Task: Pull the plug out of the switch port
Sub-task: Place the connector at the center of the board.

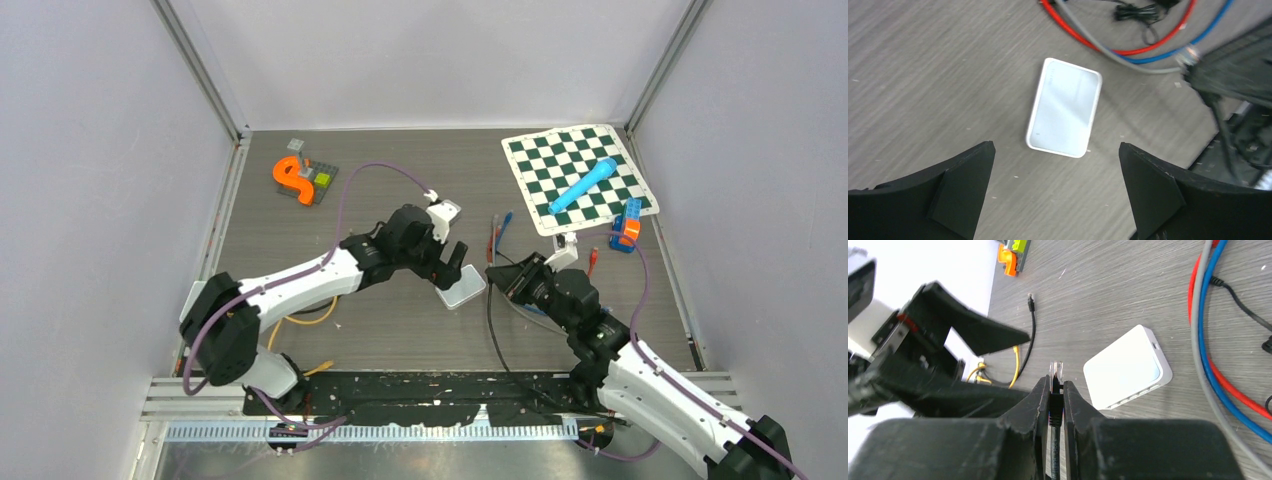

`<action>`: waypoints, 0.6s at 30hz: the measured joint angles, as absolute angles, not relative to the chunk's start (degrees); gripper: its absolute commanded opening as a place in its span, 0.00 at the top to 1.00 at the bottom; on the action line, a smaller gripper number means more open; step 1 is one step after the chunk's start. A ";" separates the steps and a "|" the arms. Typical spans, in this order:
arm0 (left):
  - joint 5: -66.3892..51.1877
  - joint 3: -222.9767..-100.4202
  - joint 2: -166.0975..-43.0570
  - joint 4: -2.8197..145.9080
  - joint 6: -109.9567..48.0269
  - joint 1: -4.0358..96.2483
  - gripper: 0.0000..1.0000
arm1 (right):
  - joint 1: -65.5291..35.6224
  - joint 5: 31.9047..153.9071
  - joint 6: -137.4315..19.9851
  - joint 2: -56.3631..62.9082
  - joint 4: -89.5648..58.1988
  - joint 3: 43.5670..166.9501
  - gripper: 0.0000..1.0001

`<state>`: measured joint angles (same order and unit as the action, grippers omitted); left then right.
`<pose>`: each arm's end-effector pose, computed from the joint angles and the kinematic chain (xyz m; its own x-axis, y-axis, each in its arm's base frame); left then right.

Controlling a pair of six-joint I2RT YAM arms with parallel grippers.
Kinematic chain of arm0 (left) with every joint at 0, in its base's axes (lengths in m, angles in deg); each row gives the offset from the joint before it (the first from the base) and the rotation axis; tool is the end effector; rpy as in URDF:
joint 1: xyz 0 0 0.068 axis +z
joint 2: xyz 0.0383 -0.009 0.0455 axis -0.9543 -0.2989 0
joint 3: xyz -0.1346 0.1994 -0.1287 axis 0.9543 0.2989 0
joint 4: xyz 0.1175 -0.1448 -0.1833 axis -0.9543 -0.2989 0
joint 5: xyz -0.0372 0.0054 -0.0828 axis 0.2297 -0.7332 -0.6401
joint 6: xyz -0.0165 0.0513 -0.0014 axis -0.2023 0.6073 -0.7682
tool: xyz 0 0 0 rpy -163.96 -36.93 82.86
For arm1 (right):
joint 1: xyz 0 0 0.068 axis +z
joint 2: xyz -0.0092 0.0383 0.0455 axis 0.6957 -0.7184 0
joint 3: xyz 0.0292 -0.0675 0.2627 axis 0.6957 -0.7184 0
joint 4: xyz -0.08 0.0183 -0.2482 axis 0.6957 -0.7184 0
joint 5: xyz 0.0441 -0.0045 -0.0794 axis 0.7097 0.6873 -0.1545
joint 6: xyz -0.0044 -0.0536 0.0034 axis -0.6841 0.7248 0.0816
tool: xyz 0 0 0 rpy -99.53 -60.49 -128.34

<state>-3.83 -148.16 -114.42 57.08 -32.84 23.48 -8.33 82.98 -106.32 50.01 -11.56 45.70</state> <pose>0.2133 -0.2508 0.2516 -0.5850 0.3215 -0.7446 0.6762 0.7003 -0.2288 0.1303 0.0920 0.2147 -0.5695 0.5912 -0.5711 -0.1536 0.6060 0.7805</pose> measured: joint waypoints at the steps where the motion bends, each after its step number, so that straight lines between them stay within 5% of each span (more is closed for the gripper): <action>1: -5.01 -147.00 -113.22 57.69 -33.67 23.55 0.04 | -8.44 82.43 -106.19 49.04 -11.36 46.31 0.95; 13: -21.16 -138.83 -108.85 70.02 -43.00 17.65 0.07 | -9.51 82.81 -106.41 37.07 -7.45 49.98 0.95; 18: -22.74 -139.83 -114.27 73.04 -45.19 16.90 0.20 | -10.10 83.48 -105.51 37.48 -7.69 52.83 0.95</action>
<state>-22.74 -139.83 -114.27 73.04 -45.19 16.90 -10.10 83.48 -105.51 37.48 -7.69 52.83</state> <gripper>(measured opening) 0.891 0.177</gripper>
